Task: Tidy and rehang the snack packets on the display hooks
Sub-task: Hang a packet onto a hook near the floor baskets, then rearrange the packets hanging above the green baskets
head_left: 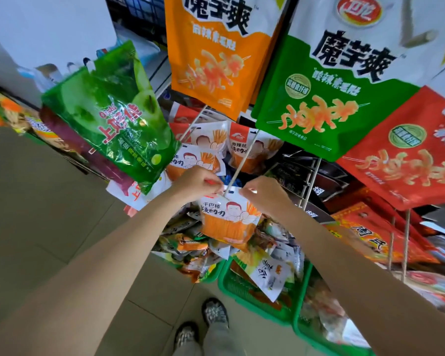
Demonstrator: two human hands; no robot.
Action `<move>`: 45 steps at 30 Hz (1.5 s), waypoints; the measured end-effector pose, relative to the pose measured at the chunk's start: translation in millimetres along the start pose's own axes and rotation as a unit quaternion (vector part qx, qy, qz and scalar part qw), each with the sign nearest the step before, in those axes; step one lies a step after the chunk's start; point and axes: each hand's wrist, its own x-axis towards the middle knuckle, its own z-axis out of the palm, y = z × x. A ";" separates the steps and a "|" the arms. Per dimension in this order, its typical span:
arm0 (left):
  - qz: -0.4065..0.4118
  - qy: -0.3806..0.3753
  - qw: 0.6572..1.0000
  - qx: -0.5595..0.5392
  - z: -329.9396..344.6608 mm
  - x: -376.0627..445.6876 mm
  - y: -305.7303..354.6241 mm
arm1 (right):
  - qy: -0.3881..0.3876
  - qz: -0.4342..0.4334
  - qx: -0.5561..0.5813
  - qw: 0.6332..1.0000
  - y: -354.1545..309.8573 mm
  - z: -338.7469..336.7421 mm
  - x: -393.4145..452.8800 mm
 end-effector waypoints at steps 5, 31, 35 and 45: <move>-0.007 -0.001 1.000 0.027 5.6 8.5 3.4 | 0.009 0.027 0.003 1.000 3.0 2.3 4.1; 0.167 0.040 0.984 0.047 30.8 -79.4 123.3 | 0.017 0.113 0.092 0.989 -8.4 -61.9 -144.7; 0.167 -0.101 0.972 0.132 60.0 -101.2 174.9 | -0.022 0.120 0.098 0.988 13.6 -90.8 -222.1; 0.261 -0.216 0.899 0.277 210.3 -170.6 292.3 | 0.084 0.219 0.150 0.960 158.7 -120.6 -391.1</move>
